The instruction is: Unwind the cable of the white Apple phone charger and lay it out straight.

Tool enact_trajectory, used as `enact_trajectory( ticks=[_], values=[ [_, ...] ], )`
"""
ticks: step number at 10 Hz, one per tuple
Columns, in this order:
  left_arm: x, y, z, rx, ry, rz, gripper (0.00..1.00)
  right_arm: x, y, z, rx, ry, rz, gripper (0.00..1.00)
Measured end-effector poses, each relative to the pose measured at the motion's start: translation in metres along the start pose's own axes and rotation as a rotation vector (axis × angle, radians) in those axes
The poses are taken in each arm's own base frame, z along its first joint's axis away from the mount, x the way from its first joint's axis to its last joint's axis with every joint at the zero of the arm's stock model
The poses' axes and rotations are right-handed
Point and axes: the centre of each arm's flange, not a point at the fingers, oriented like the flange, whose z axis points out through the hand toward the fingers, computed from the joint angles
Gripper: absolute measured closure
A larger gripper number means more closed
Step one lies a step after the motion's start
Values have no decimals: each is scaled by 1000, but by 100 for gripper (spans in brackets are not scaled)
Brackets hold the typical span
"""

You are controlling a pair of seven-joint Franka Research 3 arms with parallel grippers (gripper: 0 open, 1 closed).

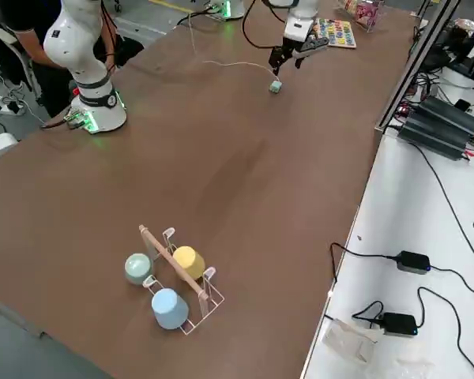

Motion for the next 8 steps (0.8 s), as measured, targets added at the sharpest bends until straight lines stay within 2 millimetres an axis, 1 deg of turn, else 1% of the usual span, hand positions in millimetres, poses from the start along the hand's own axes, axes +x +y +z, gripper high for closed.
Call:
enact_trajectory(
  ticks=[1,2,3,6,8],
  values=[
    [-10,11,0,11,6,6,97,-12,-12,22,-6,-1,17,0],
    [-16,17,3,19,5,14,97,-24,-21,41,-11,-2,34,0],
    [-20,22,6,25,1,24,97,-34,-30,56,-7,1,56,0],
    [-23,23,11,32,-8,29,97,-61,-49,99,-4,7,139,0],
    [-23,23,11,32,-8,28,97,-73,-57,118,6,11,207,0]
  ],
)
